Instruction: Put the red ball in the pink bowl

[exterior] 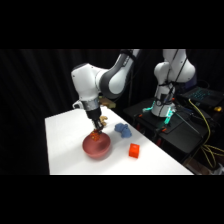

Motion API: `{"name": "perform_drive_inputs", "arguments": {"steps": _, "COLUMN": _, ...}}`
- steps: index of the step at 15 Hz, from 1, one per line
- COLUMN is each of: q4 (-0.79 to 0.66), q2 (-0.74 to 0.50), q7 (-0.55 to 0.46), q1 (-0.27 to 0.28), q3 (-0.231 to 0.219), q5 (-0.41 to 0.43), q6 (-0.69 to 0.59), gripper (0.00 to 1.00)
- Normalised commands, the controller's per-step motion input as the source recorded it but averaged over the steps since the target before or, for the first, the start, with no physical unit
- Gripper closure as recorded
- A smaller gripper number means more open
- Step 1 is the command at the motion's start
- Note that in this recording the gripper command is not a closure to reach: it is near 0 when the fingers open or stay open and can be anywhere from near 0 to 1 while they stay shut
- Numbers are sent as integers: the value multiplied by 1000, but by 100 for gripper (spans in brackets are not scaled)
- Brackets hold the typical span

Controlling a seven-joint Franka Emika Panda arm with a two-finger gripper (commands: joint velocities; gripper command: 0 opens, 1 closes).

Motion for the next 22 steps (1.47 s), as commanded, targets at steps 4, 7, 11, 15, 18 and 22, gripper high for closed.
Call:
{"name": "perform_drive_inputs", "arguments": {"steps": 4, "q4": -81, "q2": 53, "q7": 37, "q1": -10, "q3": -2, "q5": -87, "q6": 307, "gripper": 0}}
{"name": "perform_drive_inputs", "arguments": {"steps": 7, "q4": -75, "q2": -114, "q7": 52, "q1": 10, "q3": 3, "q5": -114, "q6": 60, "gripper": 0}}
{"name": "perform_drive_inputs", "arguments": {"steps": 11, "q4": -26, "q2": -187, "q7": 79, "q1": 6, "q3": -21, "q5": -120, "q6": -166, "gripper": 0}}
{"name": "perform_drive_inputs", "arguments": {"steps": 15, "q4": 41, "q2": -293, "q7": 74, "q1": -8, "q3": -19, "q5": -84, "q6": -405, "gripper": 0}}
{"name": "perform_drive_inputs", "arguments": {"steps": 18, "q4": 79, "q2": -467, "q7": 135, "q1": 36, "q3": -24, "q5": -115, "q6": -567, "gripper": 0}}
{"name": "perform_drive_inputs", "arguments": {"steps": 22, "q4": 238, "q2": -352, "q7": 155, "q1": 50, "q3": -20, "q5": -103, "q6": -570, "gripper": 0}}
